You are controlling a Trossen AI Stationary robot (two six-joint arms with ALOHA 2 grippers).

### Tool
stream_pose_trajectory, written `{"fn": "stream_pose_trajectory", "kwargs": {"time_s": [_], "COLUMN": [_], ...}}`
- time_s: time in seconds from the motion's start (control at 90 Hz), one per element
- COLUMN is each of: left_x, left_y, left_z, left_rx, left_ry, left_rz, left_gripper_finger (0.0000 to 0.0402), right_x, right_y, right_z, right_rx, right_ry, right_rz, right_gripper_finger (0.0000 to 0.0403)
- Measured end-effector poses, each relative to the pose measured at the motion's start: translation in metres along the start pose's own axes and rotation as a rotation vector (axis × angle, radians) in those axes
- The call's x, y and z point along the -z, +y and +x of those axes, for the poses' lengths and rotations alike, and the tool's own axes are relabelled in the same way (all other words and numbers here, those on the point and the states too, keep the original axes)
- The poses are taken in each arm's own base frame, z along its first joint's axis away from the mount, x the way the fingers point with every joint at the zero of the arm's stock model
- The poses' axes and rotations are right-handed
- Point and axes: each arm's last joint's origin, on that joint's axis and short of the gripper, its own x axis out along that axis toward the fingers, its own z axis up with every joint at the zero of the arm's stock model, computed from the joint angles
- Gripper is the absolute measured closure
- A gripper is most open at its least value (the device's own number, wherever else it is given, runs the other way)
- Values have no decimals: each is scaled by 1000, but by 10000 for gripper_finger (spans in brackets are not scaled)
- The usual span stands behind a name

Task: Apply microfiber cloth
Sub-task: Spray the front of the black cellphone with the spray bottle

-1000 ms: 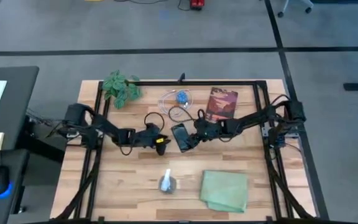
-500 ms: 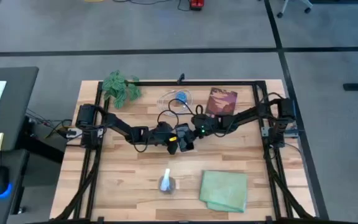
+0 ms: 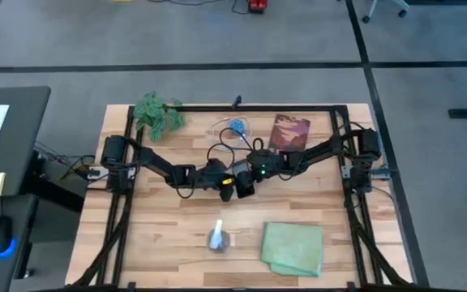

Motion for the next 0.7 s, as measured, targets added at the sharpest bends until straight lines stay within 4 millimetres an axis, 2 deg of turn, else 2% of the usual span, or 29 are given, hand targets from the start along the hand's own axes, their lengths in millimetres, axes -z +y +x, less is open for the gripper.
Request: {"fn": "stream_pose_trajectory", "kwargs": {"time_s": [0.122, 0.178, 0.322, 0.522, 0.589, 0.7], "left_x": [1, 1, -4, -6, -4, 2], "left_y": [-2, -4, -9, -13, -16, -28], "left_z": [-1, -3, -21, -57, -71, -100], "left_rx": [0, 2, -55, -177, -223, -284], "left_ry": [0, 7, 36, 106, 118, 85], "left_rz": [18, 31, 103, 211, 236, 251], "left_gripper_finger": [265, 265, 265, 265, 265, 265], "right_x": [1, 2, 9, 39, 56, 89], "right_y": [1, 2, 3, 2, 9, 41], "right_z": [-1, -2, -20, -69, -85, -115], "right_rx": [-2, 2, 27, 85, 91, 6], "right_ry": [11, 12, -39, -159, -172, -173], "right_rz": [-2, -1, -55, -137, -198, -330], "right_gripper_finger": [352, 380, 384, 392, 394, 394]}}
